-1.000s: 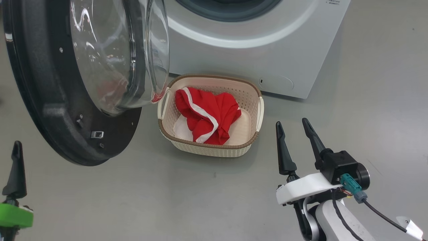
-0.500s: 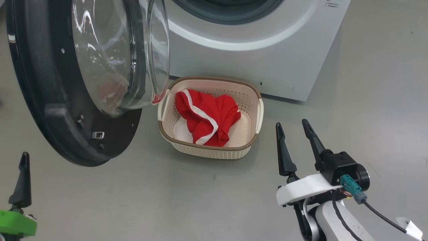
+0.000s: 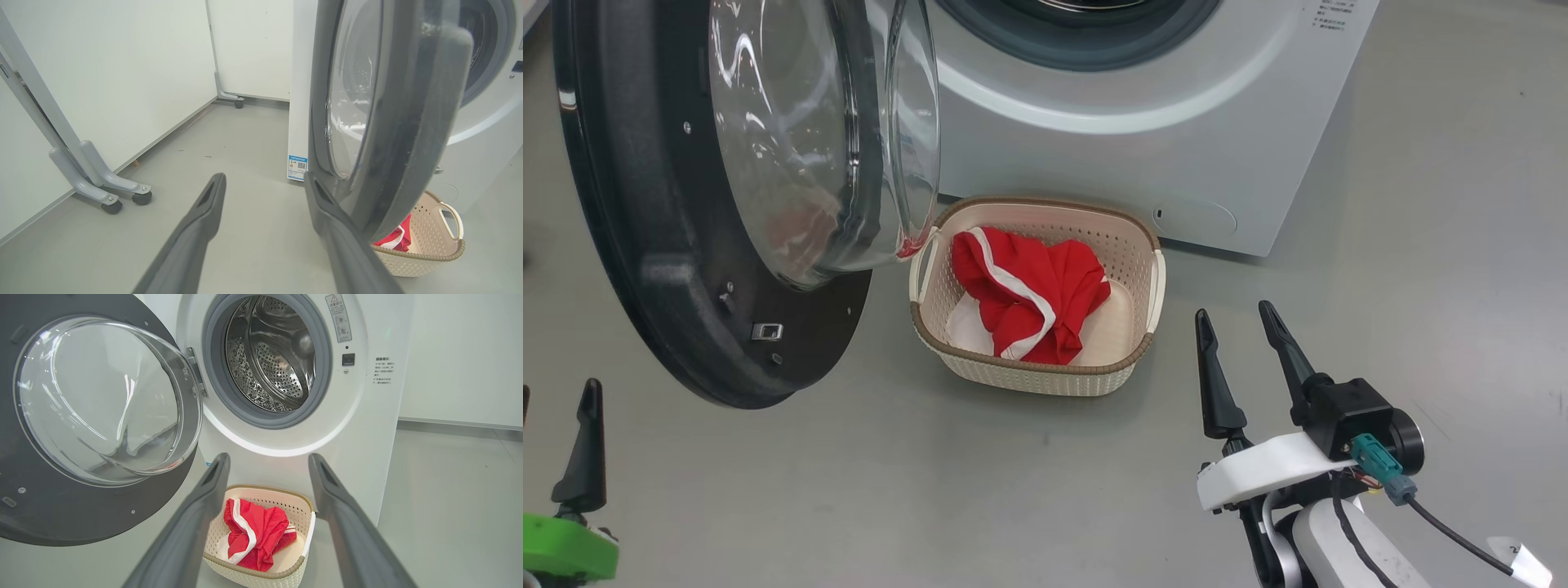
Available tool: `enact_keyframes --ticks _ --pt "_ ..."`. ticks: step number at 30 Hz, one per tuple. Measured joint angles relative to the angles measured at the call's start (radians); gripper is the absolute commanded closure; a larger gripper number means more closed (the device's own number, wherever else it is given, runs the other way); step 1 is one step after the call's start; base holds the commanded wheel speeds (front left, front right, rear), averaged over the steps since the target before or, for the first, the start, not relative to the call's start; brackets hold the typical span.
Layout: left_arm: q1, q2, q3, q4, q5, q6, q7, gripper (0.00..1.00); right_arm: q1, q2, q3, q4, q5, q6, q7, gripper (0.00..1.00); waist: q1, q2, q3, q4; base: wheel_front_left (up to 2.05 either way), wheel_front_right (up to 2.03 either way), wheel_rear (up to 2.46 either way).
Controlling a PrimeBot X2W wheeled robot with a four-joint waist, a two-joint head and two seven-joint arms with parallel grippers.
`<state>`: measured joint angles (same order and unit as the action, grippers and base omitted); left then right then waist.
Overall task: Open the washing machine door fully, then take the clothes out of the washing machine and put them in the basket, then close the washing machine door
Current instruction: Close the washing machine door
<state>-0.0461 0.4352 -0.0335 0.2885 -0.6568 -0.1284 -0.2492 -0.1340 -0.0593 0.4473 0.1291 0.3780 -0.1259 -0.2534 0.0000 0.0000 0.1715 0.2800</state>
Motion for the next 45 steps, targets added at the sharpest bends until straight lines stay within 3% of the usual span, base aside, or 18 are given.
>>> enact_keyframes --ticks 26,27,28,29,40,45 --pt "-0.016 -0.005 0.014 -0.006 0.009 0.0 0.0 0.0 0.001 0.0 0.0 -0.004 0.0 0.0 0.0 0.0 0.0 0.0 0.004 0.001 0.0 0.0 0.0" --pt "-0.017 -0.006 0.015 -0.006 0.008 0.0 0.0 0.21 0.001 0.0 0.0 -0.004 0.0 0.0 0.0 0.0 0.0 0.0 0.004 0.001 0.0 0.0 0.0" --pt "-0.017 -0.006 0.014 -0.006 0.007 0.0 0.0 0.73 0.001 0.0 0.0 -0.004 0.0 0.0 0.0 0.0 0.0 0.0 0.005 0.001 0.0 0.0 0.0" --pt "-0.017 -0.007 0.014 -0.006 0.007 0.0 0.0 1.0 0.001 0.0 0.0 -0.005 0.0 0.0 0.0 0.0 0.0 0.0 0.006 0.002 0.0 0.0 0.0" --pt "-0.032 0.017 0.002 -0.012 -0.024 0.0 0.0 1.0 0.001 0.0 0.001 -0.01 0.0 0.0 0.0 0.0 0.0 0.0 0.02 0.002 0.0 0.0 0.0" --pt "-0.055 0.045 -0.009 -0.013 -0.097 0.0 0.0 1.0 0.001 0.0 0.002 -0.01 0.0 0.0 0.0 0.0 0.0 0.0 0.026 0.001 0.0 0.0 0.0"
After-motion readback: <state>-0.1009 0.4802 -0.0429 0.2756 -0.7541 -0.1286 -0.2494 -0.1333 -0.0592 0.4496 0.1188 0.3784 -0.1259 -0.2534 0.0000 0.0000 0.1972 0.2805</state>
